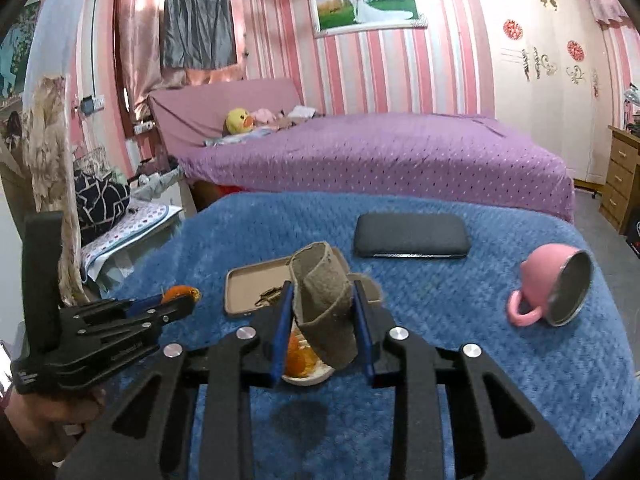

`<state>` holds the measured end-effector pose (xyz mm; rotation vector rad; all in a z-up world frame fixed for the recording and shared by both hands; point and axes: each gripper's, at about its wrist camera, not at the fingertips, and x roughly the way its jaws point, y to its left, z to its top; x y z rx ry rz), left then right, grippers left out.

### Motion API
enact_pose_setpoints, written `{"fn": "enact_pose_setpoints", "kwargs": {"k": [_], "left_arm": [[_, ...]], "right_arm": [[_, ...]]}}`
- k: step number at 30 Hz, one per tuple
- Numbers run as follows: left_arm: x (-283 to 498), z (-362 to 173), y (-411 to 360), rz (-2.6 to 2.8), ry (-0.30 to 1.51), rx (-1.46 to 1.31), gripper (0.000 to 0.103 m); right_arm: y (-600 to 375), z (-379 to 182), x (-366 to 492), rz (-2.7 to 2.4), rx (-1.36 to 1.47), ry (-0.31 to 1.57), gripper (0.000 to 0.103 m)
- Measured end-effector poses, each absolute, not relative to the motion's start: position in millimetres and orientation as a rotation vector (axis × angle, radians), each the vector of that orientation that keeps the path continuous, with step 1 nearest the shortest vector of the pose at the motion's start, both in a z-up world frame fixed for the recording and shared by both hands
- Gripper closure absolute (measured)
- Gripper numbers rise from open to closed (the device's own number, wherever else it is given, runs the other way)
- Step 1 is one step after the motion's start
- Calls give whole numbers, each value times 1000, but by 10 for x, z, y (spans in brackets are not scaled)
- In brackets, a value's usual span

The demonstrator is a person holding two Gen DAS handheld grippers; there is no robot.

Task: Collect trash
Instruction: 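Carry the orange peel and paper cup over the basket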

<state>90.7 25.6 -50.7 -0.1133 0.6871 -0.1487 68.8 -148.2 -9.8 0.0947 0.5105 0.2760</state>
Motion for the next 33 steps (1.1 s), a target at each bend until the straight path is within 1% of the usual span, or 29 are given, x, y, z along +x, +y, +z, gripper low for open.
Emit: {"fn": "enact_pose_setpoints", "kwargs": {"k": [14, 28, 33], "left_arm": [[679, -202, -482, -265, 612, -76, 83], [431, 22, -1322, -383, 545, -22, 83], [330, 95, -1602, -456, 537, -49, 83]], "right_arm": [[-2245, 137, 263, 204, 93, 457, 74], [-3451, 205, -121, 25, 155, 441, 74], [-3973, 192, -355, -75, 190, 429, 74]]}}
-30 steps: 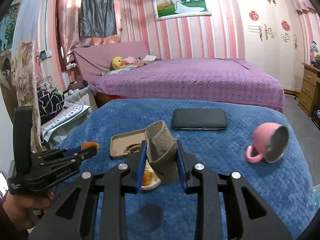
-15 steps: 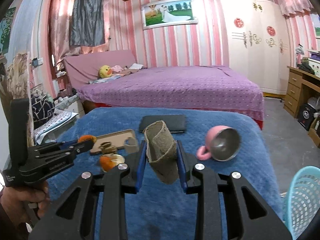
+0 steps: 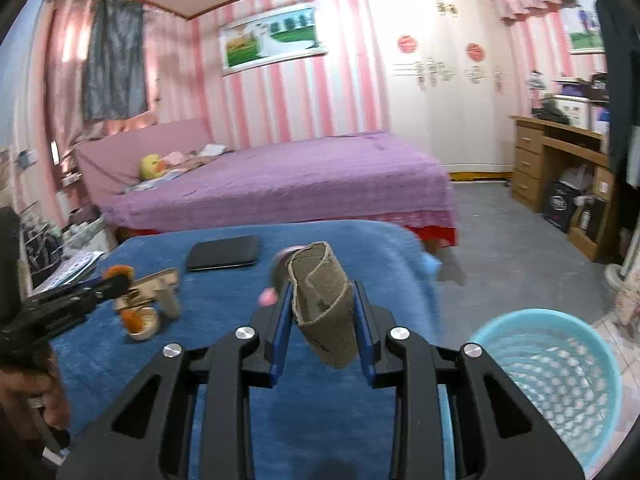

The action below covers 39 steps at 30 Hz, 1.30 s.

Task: Collect trash
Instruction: 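Carry the orange peel and paper cup over the basket, then open both tools to drop the peel and cup into the basket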

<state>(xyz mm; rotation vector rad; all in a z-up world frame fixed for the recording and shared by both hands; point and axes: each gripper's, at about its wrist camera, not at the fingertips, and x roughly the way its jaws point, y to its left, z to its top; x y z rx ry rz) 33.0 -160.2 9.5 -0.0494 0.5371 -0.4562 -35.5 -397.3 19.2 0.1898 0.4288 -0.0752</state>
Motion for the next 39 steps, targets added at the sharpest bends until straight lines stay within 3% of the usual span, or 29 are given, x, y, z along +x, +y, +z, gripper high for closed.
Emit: {"fn": "enact_pose_setpoints", "kwargs": {"k": [18, 28, 31, 36, 37, 39], "left_arm": [[-192, 96, -3643, -778, 550, 15, 83], [-280, -65, -4327, -837, 598, 68, 83], [-267, -140, -4439, -845, 620, 74, 83], [-254, -243, -4516, -867, 655, 77, 82], [-248, -256, -4524, -874, 662, 75, 81], [-254, -274, -4560, -908, 674, 67, 60]], "right_arm": [[-5555, -74, -1118, -363, 353, 442, 71], [-5878, -159, -1193, -388, 435, 417, 56], [-5913, -168, -1211, -392, 445, 405, 47], [-5981, -166, -1260, -404, 463, 388, 47], [-5982, -171, -1261, -407, 465, 389, 47], [-5997, -175, -1269, -408, 470, 385, 47]]}}
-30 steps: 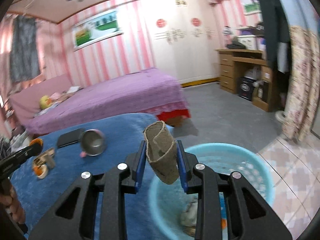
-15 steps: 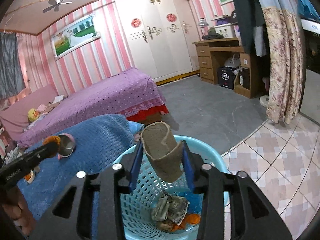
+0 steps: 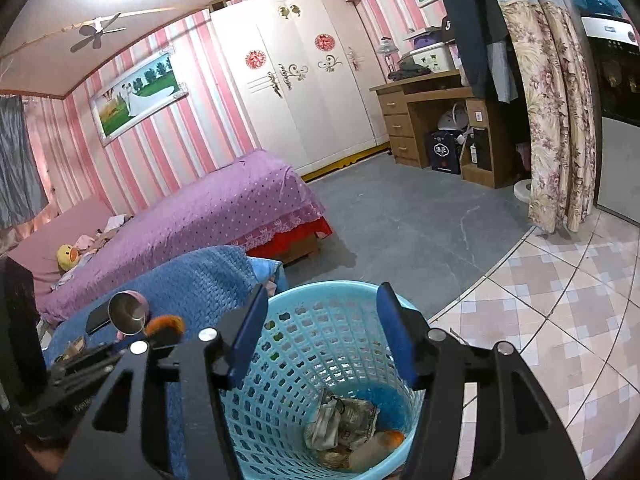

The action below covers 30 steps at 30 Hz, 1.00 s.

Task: Collect trash
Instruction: 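Open both tools to drop the peel and cup into the basket, then move both tools back over the remaining trash on the blanket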

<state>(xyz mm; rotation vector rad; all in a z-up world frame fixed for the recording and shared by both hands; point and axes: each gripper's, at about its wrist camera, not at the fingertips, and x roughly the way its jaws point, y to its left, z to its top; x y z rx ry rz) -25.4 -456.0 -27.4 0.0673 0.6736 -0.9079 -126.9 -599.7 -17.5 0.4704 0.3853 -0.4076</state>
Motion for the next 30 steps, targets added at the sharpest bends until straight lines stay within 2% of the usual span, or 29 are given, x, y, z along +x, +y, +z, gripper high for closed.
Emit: {"fn": "enact_pose_setpoints", "kwargs": {"k": [1, 2, 10, 18, 22, 30], "left_arm": [[-272, -267, -4581, -902, 654, 67, 52], [-291, -251, -4582, -902, 636, 73, 49], [-214, -54, -4211, -837, 593, 69, 41], [18, 150, -3062, -647, 551, 47, 33], [186, 161, -2315, -519, 539, -20, 23], [421, 45, -1132, -327, 532, -71, 23]], "right_arm": [[-5995, -171, -1272, -408, 471, 384, 47], [-5988, -164, -1272, -407, 470, 383, 47], [-5807, -134, -1188, -379, 448, 389, 46], [-5316, -36, -919, -301, 403, 409, 42], [-4913, 30, -725, -229, 361, 424, 41], [-3976, 89, -275, -80, 295, 456, 39]]}}
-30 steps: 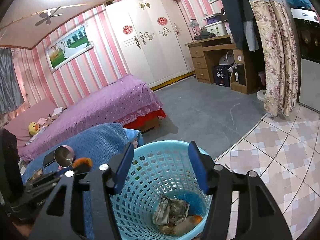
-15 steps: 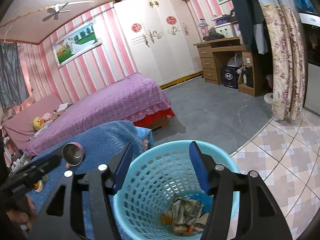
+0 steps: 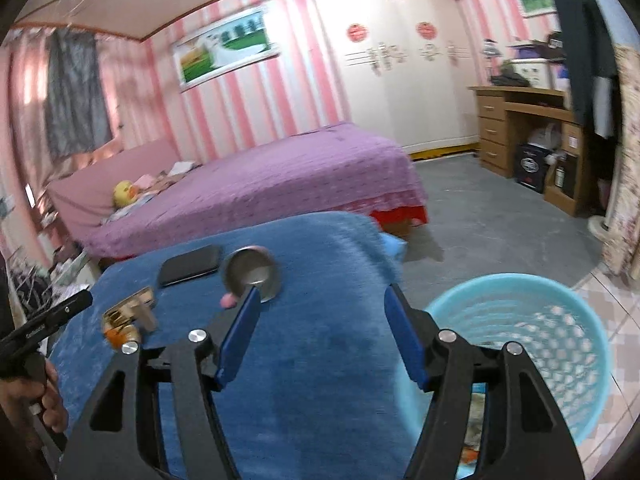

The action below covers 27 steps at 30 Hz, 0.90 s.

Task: Collect trash
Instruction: 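Move both tools back over the remaining trash on the blanket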

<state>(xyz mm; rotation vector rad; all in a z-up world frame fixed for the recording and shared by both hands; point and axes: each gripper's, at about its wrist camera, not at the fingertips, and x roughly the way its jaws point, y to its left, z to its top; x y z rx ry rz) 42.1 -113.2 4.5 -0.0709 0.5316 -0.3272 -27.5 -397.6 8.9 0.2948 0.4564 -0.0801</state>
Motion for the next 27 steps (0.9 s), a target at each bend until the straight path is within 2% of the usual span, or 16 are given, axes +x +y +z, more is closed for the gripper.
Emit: {"fn": "enact_pose_setpoints", "kwargs": {"k": [11, 22, 24, 27], "left_arm": [[699, -190, 305, -100, 566, -156, 23], [729, -399, 973, -1, 607, -202, 23], [726, -434, 1031, 5, 612, -195, 23], [723, -460, 1056, -1, 614, -196, 23]], "right_arm": [[-2386, -19, 260, 200, 218, 521, 38], [-1206, -390, 791, 302, 71, 646, 38], [-1099, -464, 876, 307, 50, 664, 41], [-1026, -607, 1013, 301, 44, 708, 53]]}}
